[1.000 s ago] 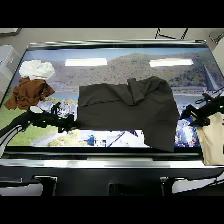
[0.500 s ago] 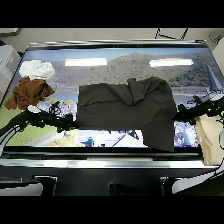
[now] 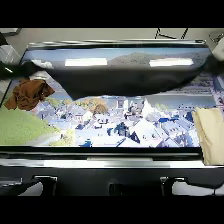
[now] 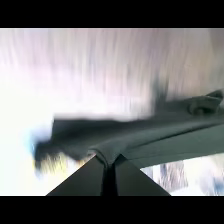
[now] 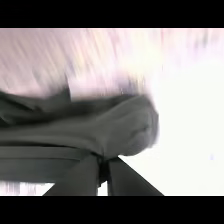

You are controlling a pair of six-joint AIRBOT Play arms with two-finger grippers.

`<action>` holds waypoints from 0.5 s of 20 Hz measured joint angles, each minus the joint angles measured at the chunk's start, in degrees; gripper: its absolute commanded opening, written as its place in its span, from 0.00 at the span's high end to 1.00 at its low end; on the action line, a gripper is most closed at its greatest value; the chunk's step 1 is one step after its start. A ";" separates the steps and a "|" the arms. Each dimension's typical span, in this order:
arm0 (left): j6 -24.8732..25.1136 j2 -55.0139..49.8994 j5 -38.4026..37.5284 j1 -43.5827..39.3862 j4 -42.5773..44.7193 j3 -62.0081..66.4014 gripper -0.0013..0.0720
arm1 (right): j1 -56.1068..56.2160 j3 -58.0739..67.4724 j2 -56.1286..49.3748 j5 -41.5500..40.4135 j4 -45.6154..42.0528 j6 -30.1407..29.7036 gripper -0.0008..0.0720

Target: Fold the clothes and pants, and hang the long-sleeved shirts on hangers.

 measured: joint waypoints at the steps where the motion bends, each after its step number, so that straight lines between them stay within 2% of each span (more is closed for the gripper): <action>1: 0.00 2.47 1.60 0.83 1.60 5.14 0.95 | 0.02 2.56 4.76 -3.58 -0.42 -0.74 0.93; 4: -0.26 10.40 4.68 2.40 5.22 14.88 0.95 | 0.04 5.51 17.68 -9.88 -3.91 -1.75 0.93; 10: -1.68 22.01 7.45 3.23 7.50 19.93 0.95 | 0.04 6.86 35.19 -17.11 -9.51 -1.07 0.94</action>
